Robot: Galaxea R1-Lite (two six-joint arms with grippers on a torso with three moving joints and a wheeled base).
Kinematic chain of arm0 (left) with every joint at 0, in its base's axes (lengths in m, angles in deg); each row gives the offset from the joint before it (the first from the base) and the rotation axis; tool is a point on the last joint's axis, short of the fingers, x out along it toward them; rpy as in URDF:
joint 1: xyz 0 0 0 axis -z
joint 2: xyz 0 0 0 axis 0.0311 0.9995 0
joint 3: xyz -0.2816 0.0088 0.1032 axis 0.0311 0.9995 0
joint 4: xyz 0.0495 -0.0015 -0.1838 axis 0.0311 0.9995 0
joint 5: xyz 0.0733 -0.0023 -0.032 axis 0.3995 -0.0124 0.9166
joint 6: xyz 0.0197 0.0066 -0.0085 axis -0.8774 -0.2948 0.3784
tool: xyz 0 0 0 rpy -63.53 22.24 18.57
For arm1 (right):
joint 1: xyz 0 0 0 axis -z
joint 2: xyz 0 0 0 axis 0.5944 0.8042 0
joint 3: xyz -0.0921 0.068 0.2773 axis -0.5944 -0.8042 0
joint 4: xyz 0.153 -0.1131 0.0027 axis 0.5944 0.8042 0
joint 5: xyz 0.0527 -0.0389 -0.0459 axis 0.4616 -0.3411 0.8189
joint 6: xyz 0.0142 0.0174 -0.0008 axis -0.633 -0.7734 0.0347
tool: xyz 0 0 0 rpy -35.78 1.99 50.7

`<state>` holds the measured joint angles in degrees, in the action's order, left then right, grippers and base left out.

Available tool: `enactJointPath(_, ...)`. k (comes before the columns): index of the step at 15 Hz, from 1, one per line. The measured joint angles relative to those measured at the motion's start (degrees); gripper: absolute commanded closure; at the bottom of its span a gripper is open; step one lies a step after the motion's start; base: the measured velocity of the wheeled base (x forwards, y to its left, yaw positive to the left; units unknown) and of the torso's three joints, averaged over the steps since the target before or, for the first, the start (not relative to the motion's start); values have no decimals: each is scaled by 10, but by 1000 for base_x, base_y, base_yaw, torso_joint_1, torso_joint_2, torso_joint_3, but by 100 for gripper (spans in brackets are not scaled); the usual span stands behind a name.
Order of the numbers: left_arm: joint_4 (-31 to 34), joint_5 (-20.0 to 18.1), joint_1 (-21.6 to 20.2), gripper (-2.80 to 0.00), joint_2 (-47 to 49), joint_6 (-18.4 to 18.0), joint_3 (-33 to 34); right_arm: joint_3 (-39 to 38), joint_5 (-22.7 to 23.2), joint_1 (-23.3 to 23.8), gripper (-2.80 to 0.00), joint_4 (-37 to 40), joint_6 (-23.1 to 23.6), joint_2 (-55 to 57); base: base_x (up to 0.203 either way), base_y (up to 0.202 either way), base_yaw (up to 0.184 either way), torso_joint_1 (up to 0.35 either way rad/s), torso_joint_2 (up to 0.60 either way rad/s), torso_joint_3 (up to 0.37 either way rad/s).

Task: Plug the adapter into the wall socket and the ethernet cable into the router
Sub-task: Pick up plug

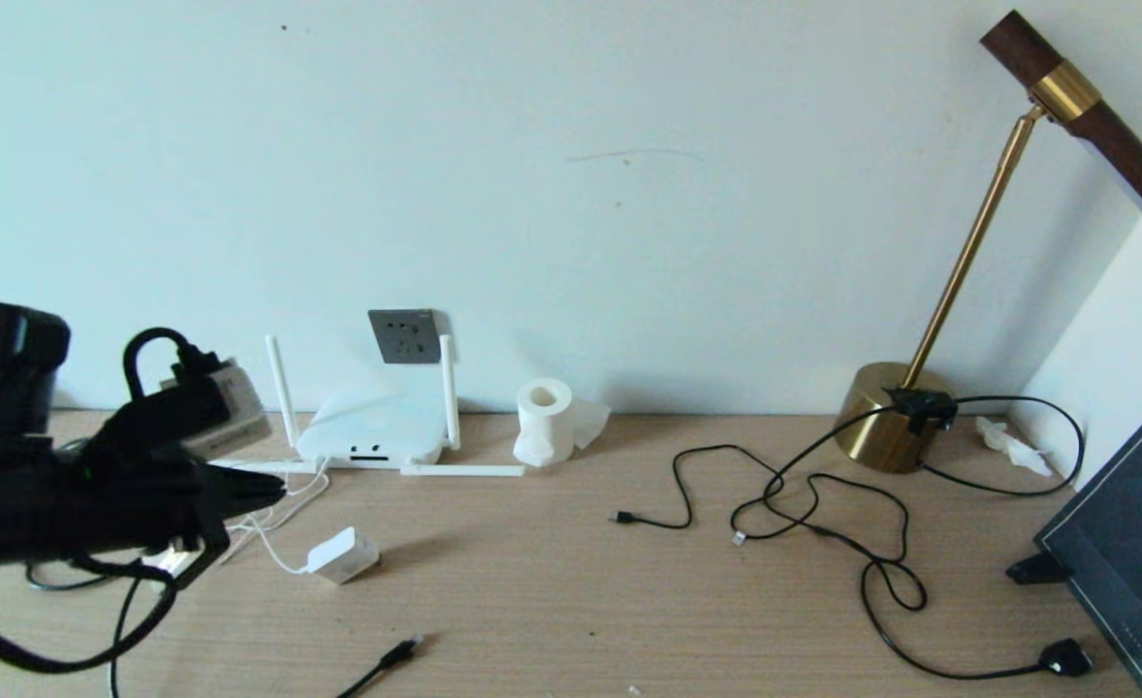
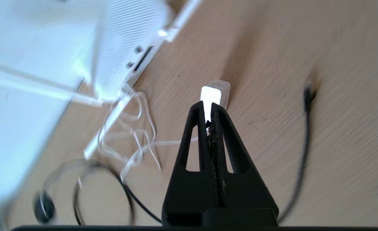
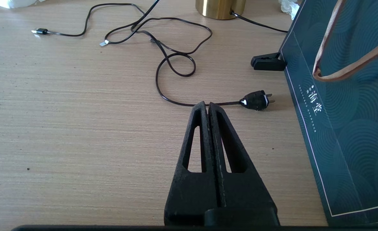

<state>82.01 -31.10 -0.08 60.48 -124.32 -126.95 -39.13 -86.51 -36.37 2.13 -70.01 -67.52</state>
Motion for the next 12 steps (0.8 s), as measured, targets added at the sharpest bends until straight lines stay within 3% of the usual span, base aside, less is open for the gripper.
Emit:
enactJointPath(2,5,-54,-15,0,43,-77,-18,0,0,0,0,0,-1,0,0,0,0,0,0,0)
enactJointPath(4,47,-82,-24,0,79,-135,-50,0,0,0,0,0,0,0,0,0,0,0,0,0)
enactJointPath(5,89,-89,-27,-280,91,-158,-70,0,0,0,0,0,-1,0,0,0,0,0,0,0)
enactJointPath(7,158,-95,-28,-280,115,-187,-103,0,0,0,0,0,0,0,0,0,0,0,0,0)
enactJointPath(12,189,-139,-35,-280,195,-220,-140,0,0,0,0,0,0,0,0,0,0,0,0,0)
